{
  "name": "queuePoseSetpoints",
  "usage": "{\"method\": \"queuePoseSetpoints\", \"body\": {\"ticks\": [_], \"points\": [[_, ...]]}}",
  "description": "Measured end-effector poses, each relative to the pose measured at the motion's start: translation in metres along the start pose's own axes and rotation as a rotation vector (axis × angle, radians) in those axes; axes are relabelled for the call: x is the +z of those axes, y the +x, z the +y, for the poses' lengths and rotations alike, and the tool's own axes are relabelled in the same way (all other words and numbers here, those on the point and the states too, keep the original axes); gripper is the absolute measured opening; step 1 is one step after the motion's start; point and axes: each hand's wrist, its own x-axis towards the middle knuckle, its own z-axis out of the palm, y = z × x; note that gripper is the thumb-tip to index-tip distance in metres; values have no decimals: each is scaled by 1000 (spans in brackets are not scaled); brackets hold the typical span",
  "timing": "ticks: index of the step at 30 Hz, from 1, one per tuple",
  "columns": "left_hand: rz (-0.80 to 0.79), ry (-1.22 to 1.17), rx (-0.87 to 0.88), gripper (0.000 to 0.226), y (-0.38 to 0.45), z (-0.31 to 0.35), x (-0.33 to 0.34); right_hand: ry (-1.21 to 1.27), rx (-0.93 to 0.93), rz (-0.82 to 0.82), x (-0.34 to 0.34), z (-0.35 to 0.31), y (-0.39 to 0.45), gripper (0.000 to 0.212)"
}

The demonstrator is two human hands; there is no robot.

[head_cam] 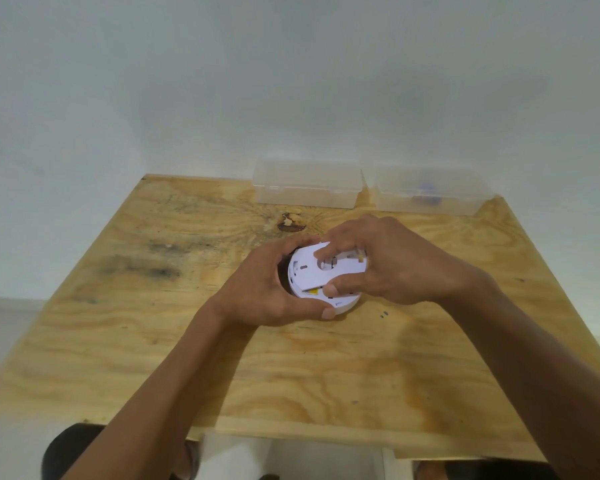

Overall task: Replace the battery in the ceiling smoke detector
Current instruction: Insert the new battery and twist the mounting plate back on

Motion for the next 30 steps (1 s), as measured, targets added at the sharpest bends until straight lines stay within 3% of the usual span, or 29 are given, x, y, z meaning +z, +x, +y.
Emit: {"method": "queuePoseSetpoints", "body": {"ticks": [18, 30], "points": [[9, 27, 14, 73, 1, 0, -1, -29, -49, -73, 4, 5, 6, 41], [16, 22, -1, 76, 0, -1, 0, -117, 18, -120, 4, 1, -3, 45]]}}
